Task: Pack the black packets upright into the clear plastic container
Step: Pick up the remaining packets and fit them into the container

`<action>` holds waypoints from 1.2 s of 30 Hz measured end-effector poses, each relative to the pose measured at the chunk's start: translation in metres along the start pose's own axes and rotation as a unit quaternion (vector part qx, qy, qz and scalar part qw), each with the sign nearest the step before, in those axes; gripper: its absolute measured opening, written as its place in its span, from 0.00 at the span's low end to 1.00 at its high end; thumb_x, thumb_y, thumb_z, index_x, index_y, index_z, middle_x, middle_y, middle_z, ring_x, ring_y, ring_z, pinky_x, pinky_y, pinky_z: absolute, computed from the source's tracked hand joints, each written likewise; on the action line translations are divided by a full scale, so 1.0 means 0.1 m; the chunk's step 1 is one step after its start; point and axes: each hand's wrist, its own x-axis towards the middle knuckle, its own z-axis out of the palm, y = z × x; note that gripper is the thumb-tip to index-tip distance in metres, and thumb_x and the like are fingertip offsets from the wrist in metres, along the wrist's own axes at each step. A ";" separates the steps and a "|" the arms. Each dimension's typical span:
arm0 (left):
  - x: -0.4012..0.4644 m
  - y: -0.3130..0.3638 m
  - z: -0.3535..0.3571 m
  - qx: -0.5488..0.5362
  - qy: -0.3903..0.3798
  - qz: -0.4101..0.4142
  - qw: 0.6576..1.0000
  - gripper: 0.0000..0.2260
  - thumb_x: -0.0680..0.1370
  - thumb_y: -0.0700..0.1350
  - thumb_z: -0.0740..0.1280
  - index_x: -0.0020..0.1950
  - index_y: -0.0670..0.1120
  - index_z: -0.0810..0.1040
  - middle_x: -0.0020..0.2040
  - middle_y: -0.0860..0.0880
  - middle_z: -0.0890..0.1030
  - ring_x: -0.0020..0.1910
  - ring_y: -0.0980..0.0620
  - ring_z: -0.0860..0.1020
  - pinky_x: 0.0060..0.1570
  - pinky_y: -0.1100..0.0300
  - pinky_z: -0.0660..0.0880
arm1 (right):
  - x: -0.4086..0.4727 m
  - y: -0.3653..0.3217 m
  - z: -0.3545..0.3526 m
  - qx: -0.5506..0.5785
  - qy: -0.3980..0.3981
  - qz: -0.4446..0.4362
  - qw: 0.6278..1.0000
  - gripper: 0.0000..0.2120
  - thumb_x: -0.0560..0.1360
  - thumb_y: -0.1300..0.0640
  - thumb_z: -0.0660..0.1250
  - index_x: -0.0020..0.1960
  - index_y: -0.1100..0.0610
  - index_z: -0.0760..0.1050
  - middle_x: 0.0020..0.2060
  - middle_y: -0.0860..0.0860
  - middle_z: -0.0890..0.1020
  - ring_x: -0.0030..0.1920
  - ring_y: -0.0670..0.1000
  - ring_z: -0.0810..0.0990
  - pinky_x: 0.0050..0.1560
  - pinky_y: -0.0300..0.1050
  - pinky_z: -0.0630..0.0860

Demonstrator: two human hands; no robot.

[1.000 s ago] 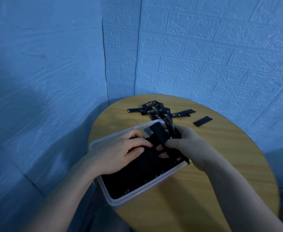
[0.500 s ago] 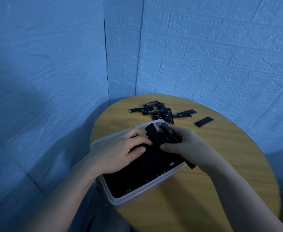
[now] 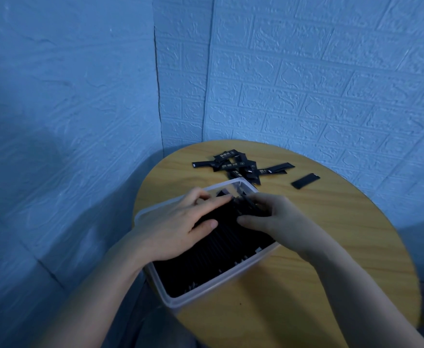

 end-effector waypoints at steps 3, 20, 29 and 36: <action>0.00 0.01 0.00 0.002 -0.002 -0.005 1.000 0.21 0.82 0.57 0.52 0.76 0.65 0.56 0.67 0.60 0.59 0.61 0.60 0.68 0.57 0.55 0.73 | -0.01 0.02 0.01 -0.014 0.001 -0.001 1.000 0.08 0.76 0.59 0.68 0.55 0.52 0.79 0.46 0.50 0.84 0.47 0.48 0.84 0.55 0.52 0.80; 0.00 0.02 -0.02 -0.012 -0.001 0.011 1.000 0.16 0.83 0.55 0.54 0.71 0.63 0.66 0.75 0.67 0.49 0.62 0.67 0.65 0.49 0.76 0.63 | -0.08 0.05 0.00 0.030 0.004 -0.014 0.999 0.08 0.79 0.62 0.63 0.55 0.56 0.80 0.46 0.58 0.83 0.40 0.49 0.82 0.42 0.44 0.80; 0.01 -0.02 0.00 -0.011 0.017 0.037 0.999 0.15 0.83 0.54 0.55 0.70 0.59 0.67 0.74 0.69 0.56 0.72 0.69 0.58 0.67 0.70 0.57 | -0.09 0.06 0.02 0.056 -0.008 -0.002 0.998 0.09 0.78 0.62 0.65 0.56 0.54 0.79 0.44 0.53 0.85 0.42 0.48 0.83 0.41 0.39 0.79; 0.00 -0.02 -0.01 -0.001 0.018 0.039 0.999 0.19 0.83 0.55 0.53 0.75 0.64 0.59 0.72 0.68 0.61 0.68 0.67 0.64 0.64 0.64 0.66 | -0.09 0.04 0.01 0.069 -0.011 0.005 0.998 0.08 0.78 0.63 0.65 0.53 0.55 0.80 0.40 0.52 0.84 0.40 0.47 0.83 0.40 0.37 0.78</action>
